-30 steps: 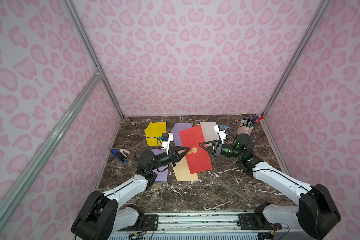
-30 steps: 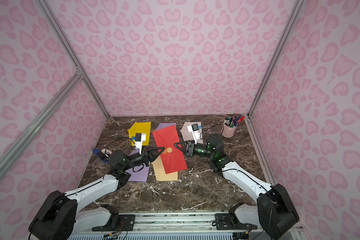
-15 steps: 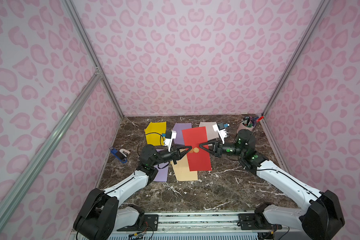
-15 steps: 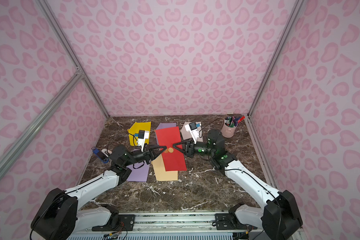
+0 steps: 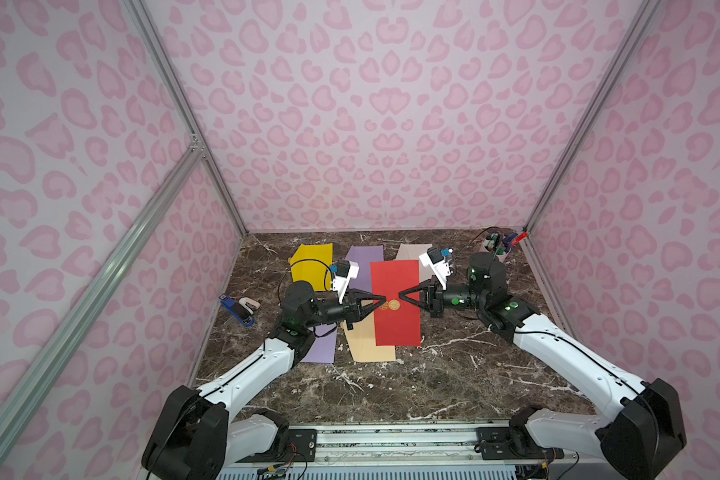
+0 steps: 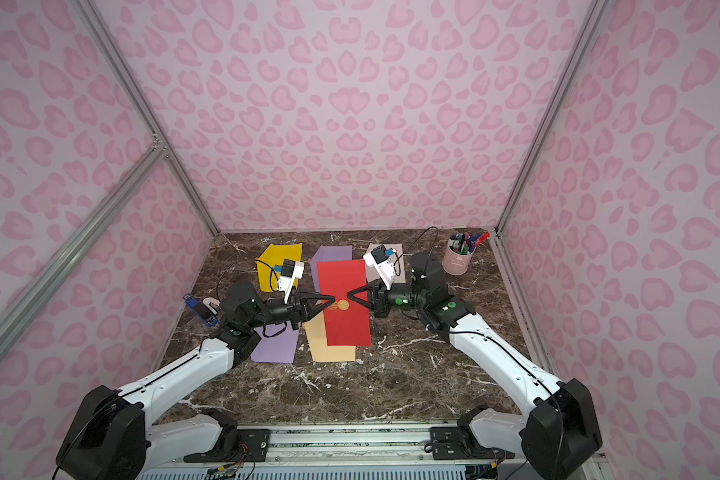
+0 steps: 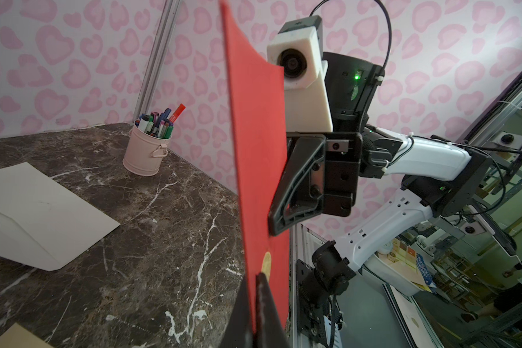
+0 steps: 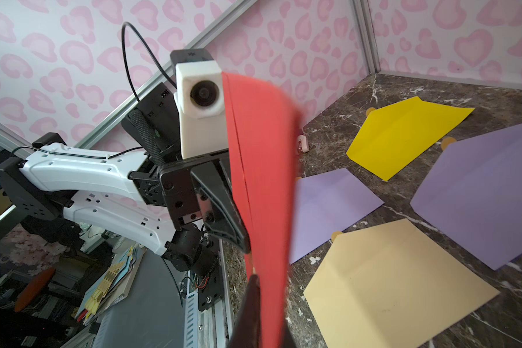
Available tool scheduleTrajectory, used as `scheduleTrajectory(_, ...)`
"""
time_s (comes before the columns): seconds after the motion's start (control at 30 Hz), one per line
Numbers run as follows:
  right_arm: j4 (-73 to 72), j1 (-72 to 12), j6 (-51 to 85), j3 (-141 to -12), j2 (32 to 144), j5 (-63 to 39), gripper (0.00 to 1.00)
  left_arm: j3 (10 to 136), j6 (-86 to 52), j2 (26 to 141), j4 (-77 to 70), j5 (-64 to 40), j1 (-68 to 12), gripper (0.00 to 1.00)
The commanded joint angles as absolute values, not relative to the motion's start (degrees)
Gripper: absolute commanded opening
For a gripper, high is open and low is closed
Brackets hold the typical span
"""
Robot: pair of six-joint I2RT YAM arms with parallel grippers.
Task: Open the envelope
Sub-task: Pick up the envelope from the center of the board.
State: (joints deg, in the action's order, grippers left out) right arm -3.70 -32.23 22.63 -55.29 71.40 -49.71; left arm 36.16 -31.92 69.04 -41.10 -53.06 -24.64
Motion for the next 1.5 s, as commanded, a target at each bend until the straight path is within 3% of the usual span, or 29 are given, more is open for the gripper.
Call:
scheduleTrajectory(0.0,-3.08,-31.82,21.31,-55.61,70.97,-51.08,0.03,36.55,-29.84,68.73,-39.13,-53.09,-24.60,0.05)
scheduleTrajectory(0.57,-4.54,-31.55,22.31,-55.17,70.13,-52.09,0.00,37.27,-28.83,69.43,-37.12,-52.02,-24.53,0.05)
scheduleTrajectory(0.77,-3.78,-31.45,22.12,-56.24,71.09,-51.99,0.12,37.17,-28.76,69.35,-37.20,-52.12,-24.57,0.05)
scheduleTrajectory(1.0,-4.19,-30.91,22.27,-56.78,70.84,-52.28,0.15,37.09,-28.65,69.10,-37.09,-51.50,-24.57,0.05)
scheduleTrajectory(1.17,-4.70,-30.85,22.59,-56.95,71.19,-52.47,0.13,37.01,-28.65,69.10,-37.05,-51.33,-24.59,0.05)
scheduleTrajectory(1.37,-5.25,-30.75,22.76,-56.81,71.19,-52.77,0.00,36.99,-28.65,69.08,-36.81,-50.91,-24.59,0.05)
scheduleTrajectory(1.47,-5.84,-30.76,22.87,-56.43,71.11,-52.92,0.00,37.11,-28.56,69.17,-36.21,-50.45,-24.55,0.05)
